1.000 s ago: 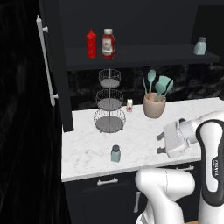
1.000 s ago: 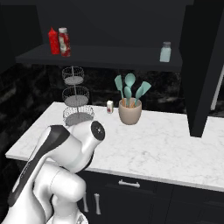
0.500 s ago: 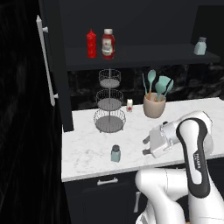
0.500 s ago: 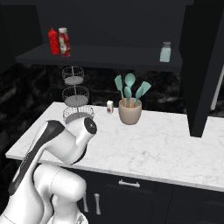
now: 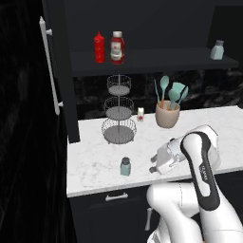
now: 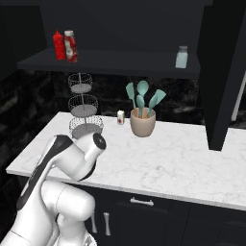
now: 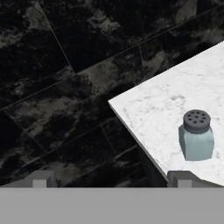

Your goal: Put the shaker and condiment bottle from the counter next to their counterparts in the cabinet.

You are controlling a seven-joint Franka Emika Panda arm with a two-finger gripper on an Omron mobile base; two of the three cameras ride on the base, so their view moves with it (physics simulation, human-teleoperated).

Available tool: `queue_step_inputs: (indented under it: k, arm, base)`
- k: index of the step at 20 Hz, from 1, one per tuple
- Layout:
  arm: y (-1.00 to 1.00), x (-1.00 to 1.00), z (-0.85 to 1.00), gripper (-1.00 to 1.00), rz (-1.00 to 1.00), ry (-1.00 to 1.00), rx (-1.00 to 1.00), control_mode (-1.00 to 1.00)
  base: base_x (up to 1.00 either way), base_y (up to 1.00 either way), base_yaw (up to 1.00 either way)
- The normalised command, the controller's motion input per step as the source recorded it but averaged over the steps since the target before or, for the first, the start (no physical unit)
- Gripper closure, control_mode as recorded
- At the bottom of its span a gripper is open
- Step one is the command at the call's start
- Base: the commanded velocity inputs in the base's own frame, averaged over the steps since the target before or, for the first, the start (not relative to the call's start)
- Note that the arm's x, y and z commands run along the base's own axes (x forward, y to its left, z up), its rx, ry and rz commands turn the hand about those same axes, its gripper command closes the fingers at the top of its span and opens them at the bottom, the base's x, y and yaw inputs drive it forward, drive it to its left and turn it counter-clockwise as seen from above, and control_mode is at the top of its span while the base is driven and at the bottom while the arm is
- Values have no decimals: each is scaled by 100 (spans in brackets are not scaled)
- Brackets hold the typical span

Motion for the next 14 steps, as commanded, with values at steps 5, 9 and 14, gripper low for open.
queue_step_inputs:
  k: [5,9,14]
  arm:
    - [12,0,-37,-100,-11,-10,0,-100]
    - [25,5,-43,-100,-19,-20,0,-100]
    - [32,5,-65,-100,-14,-19,0,-100]
  base:
    - [0,0,0]
    - [0,0,0]
    - [0,0,0]
